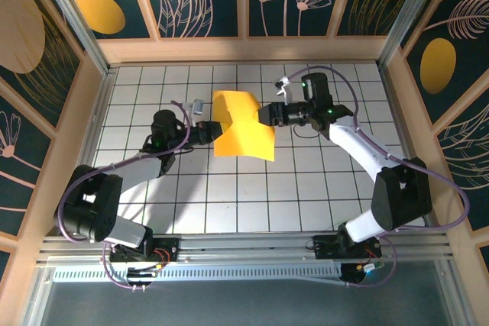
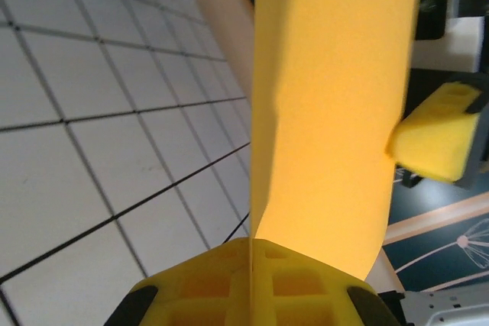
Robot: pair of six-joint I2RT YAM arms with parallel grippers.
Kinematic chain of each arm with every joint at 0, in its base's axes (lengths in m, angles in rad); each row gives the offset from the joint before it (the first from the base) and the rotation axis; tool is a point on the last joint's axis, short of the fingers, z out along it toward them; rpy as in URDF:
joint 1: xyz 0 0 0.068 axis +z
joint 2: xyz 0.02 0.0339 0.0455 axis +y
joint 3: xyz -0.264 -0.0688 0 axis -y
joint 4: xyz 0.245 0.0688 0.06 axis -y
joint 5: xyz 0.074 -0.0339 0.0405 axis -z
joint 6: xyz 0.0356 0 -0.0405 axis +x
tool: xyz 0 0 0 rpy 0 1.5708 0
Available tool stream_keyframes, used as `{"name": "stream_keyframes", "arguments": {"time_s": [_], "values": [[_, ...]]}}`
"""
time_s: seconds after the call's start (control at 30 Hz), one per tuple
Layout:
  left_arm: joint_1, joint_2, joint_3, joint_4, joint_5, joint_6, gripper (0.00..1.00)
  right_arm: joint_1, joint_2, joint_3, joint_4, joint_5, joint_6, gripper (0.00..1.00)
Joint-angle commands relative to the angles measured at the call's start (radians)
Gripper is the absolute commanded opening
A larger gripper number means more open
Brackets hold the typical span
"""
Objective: Fold a paper plane with a square sheet of paper (fold left side to right side)
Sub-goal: Place a square sheet of paper at the center of the table.
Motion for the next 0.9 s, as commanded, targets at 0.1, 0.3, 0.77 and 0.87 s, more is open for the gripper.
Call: {"name": "stream_keyframes", "arguments": {"time_s": [0.1,0.3,0.77,0.87], "values": [[-0.006,0.125,0.029,-0.175,-0.067,-0.011,0.00,-0.031,0.066,-0.038,-0.065,0.265,-0.003,0.50],[-0.013,0.241,0.081,-0.359,-0.168,0.050,0.00,-0.025,0.131,-0.108,0.026,0.347,0.089,0.37],[-0.017,0.278,0.131,-0.486,-0.235,0.104,0.10,0.046,0.354,-0.107,0.093,0.378,0.132,0.00],[-0.017,0.272,0.139,-0.484,-0.223,0.103,0.20,0.050,0.381,-0.103,0.083,0.387,0.134,0.00]]}}
